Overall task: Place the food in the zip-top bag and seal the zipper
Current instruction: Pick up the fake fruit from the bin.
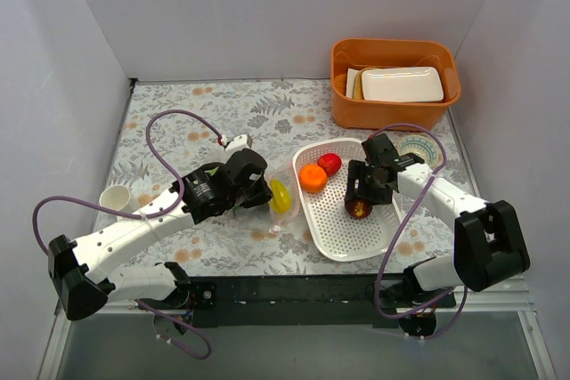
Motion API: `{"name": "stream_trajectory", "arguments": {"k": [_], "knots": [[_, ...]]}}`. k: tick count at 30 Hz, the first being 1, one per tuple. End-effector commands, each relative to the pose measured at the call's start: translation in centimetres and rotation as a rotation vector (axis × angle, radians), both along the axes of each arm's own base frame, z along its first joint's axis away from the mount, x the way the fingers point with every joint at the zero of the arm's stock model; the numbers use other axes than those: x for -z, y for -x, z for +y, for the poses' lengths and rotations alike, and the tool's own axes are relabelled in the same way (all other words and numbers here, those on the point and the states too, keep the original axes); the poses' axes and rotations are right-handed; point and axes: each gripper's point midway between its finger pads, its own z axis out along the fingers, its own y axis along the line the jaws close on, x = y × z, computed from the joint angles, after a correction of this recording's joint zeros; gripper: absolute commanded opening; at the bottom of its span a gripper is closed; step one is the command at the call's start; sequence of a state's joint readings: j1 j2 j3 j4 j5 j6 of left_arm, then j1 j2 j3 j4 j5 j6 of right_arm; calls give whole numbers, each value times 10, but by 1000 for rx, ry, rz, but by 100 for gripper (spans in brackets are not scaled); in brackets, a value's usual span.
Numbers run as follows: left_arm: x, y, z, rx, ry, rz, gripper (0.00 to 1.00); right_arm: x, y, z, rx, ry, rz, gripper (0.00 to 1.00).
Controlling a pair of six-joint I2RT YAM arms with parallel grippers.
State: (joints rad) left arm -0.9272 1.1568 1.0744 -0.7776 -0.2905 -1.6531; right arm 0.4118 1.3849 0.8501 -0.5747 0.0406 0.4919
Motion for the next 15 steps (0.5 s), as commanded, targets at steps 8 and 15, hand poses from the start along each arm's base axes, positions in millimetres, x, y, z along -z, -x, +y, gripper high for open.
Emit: {"name": "stream_trajectory", "arguments": {"k": [8, 15], "knots": [[-6, -2, -1, 2, 15, -10, 0, -9, -5, 6, -31, -33, -36, 57], [-6, -2, -2, 4, 17, -9, 0, -21, -8, 14, -50, -80, -69, 52]]}}
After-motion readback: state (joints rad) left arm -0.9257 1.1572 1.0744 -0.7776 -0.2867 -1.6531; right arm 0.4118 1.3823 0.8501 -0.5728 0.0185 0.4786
